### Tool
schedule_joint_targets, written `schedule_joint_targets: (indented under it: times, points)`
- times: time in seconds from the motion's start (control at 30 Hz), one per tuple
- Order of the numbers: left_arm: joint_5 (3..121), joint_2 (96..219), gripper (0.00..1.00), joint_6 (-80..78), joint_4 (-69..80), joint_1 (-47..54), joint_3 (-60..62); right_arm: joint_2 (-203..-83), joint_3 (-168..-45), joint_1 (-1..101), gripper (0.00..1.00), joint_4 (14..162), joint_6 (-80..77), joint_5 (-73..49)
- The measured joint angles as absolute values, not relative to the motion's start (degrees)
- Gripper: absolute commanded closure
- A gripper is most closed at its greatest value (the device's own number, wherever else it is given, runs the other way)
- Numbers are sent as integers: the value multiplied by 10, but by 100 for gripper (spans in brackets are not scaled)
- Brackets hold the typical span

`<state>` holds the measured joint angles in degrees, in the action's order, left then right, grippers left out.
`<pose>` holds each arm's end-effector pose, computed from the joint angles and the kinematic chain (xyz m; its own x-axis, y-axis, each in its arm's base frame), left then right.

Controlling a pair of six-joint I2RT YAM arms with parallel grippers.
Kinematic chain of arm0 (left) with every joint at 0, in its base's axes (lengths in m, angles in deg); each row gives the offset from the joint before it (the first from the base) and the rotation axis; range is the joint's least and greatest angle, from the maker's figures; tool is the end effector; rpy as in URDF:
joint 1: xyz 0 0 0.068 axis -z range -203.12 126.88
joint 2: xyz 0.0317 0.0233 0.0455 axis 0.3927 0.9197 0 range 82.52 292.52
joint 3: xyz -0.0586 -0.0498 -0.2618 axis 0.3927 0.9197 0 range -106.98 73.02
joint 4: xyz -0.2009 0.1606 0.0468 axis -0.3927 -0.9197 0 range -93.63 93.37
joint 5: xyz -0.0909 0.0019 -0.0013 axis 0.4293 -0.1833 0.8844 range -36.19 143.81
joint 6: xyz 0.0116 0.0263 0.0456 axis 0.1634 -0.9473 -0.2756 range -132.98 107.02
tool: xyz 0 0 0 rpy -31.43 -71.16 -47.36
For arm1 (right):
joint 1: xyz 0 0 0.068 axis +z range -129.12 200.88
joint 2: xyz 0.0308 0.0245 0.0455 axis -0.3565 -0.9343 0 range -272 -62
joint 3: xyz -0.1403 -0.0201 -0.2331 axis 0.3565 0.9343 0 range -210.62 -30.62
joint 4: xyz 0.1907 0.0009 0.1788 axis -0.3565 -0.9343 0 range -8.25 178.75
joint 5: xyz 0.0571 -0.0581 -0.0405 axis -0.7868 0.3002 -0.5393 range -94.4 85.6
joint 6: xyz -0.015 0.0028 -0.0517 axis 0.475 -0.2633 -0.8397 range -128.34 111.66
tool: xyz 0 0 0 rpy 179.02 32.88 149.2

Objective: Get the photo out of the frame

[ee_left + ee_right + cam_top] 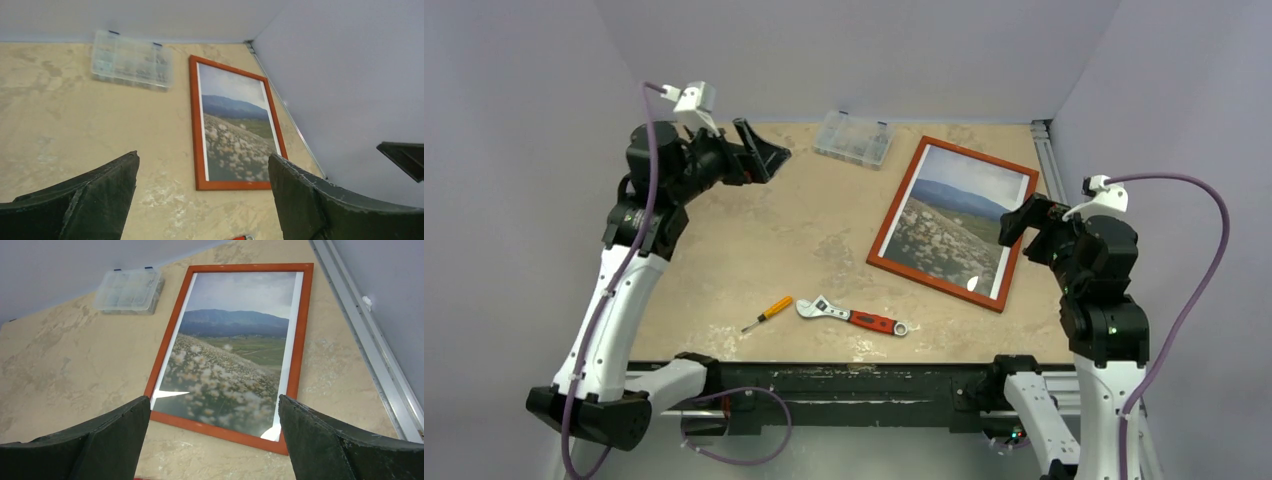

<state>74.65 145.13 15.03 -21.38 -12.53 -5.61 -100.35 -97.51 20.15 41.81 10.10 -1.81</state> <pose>0.2173 -0.0535 0.4570 -0.3746 -0.3765 -0.8473 0.3869 0.7670 -0.5119 0.1034 -0.0030 0.4125 -0.2818 0.3196 -0.9047 0.1526 0.9458 0.2866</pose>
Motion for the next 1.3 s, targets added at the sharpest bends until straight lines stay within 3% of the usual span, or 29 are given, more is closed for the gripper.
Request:
schedule_joint_targets:
  times: [0.3,0.5,0.67,0.87,0.97,1.13,1.3]
  points:
    - [777,1629,6,160,-199,-11,-51,-1017,-969,202,1,415,111,-30]
    - [784,1821,11,159,-227,41,-105,-1017,-962,202,1,418,118,-61]
    - [773,1906,13,160,-247,78,-142,-1040,-931,202,3,423,153,-52]
    - [775,1909,12,161,-253,103,-142,-1188,-900,200,4,444,211,28]
    - [785,1883,12,165,-250,105,-125,-1278,-863,178,14,487,241,46]
    - [809,1805,12,165,-250,107,-76,-1352,-795,86,21,568,263,26]
    - [835,1774,12,165,-252,111,-68,-1409,-791,75,27,628,247,16]
